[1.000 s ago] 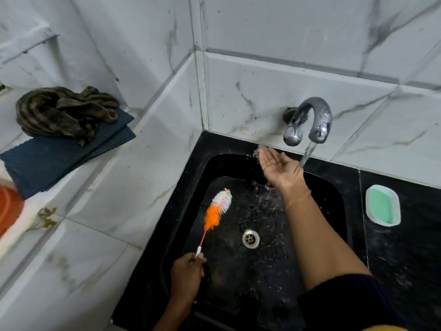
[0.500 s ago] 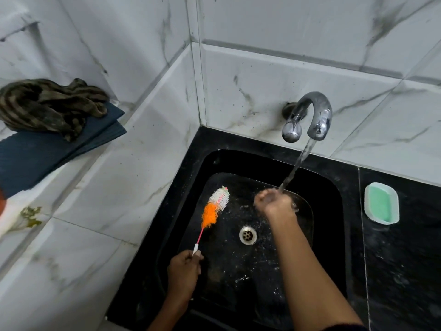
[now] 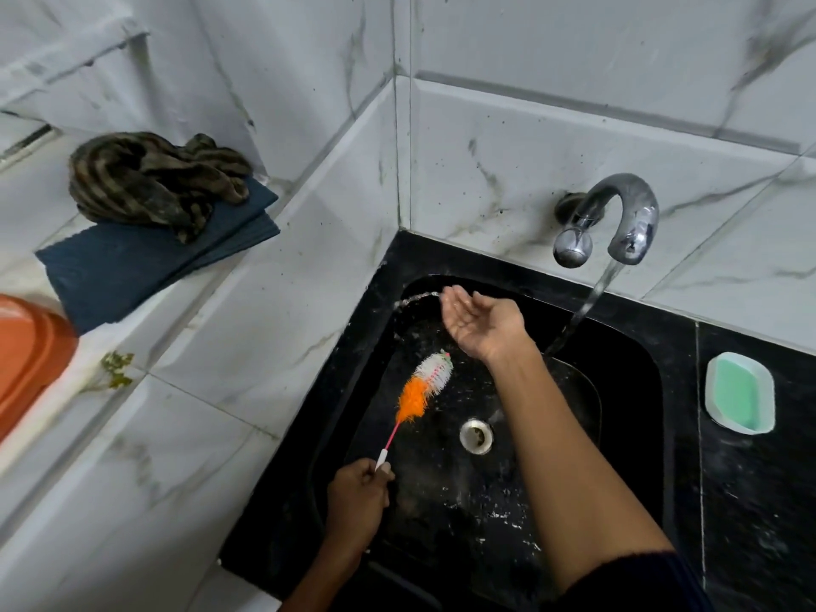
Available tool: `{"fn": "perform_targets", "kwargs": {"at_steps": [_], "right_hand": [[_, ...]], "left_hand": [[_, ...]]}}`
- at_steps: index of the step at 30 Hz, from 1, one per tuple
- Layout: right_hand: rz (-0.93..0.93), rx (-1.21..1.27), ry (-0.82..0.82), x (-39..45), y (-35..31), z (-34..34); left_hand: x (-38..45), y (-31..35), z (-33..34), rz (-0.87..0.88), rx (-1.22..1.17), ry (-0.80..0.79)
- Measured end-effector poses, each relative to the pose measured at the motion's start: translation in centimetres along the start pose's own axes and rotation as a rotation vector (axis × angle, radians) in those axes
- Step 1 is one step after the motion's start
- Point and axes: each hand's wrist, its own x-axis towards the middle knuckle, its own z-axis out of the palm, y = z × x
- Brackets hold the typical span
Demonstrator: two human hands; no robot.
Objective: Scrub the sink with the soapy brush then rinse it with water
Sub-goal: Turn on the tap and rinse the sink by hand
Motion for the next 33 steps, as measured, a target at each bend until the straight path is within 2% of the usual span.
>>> {"fn": "perform_targets", "kwargs": {"at_steps": [2, 4, 8, 12, 18, 22, 25, 28, 33], "right_hand": [[-0.034, 0.177, 0.103, 0.9, -0.7, -2.7], [-0.081, 0.332, 0.123, 1.4, -1.4, -5.4], [-0.131, 0.431, 0.15, 1.2, -2.9, -8.4], [-0.151, 0.181, 0.232, 1.1, -2.1, -7.2], [0.092, -0.387, -0.158, -0.7, 3.4, 0.6], [0.187, -0.459, -0.243, -1.3, 5.3, 1.8], [0.133, -0.301, -0.091, -1.3, 4.3, -0.3], [0.033, 0.067, 0.103, -0.1, 1.9, -4.1], [-0.05, 0.231, 0.103, 0.3, -1.4, -9.0]], "left_hand": [[0.0, -0.1, 0.0, 0.002, 0.0, -0.001], [0.1, -0.2, -0.1, 0.003, 0.0, 0.002], [-0.2, -0.3, -0.3, 0.02, 0.008, -0.003], [-0.7, -0.4, -0.7, 0.043, 0.039, -0.007], [-1.5, -0.7, -0.1, 0.037, 0.088, -0.031], [-1.9, -0.4, -0.2, 0.067, 0.081, -0.034], [-2.0, -0.3, -0.5, 0.055, 0.053, -0.029], [-1.9, -0.5, -1.1, 0.054, 0.043, -0.008], [-1.3, 0.0, -2.4, 0.118, 0.139, 0.009]]}}
